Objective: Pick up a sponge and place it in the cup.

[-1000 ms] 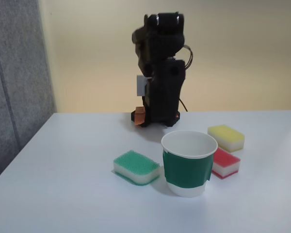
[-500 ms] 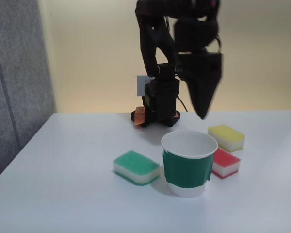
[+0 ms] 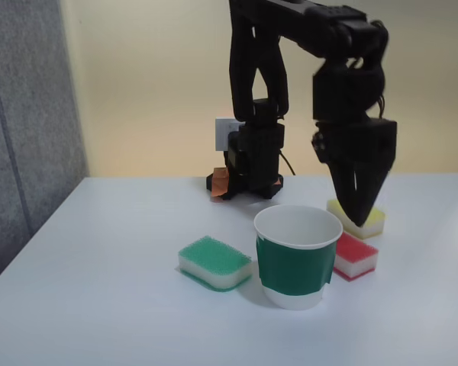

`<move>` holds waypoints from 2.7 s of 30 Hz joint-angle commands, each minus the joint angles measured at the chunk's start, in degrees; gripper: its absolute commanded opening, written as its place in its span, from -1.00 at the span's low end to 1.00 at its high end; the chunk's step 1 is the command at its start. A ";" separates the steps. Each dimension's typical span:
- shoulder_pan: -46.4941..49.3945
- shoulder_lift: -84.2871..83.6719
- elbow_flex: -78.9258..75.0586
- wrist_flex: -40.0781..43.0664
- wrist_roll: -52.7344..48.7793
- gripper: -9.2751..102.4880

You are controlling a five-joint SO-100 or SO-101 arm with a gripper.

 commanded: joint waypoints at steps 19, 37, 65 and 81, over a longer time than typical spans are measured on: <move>3.69 0.97 -3.34 -6.15 -8.61 -0.19; 0.44 -4.13 -4.31 -15.29 -8.00 0.00; 2.02 -4.04 14.15 -35.77 -4.57 -0.29; 2.02 -8.17 14.15 -38.58 -1.41 -0.42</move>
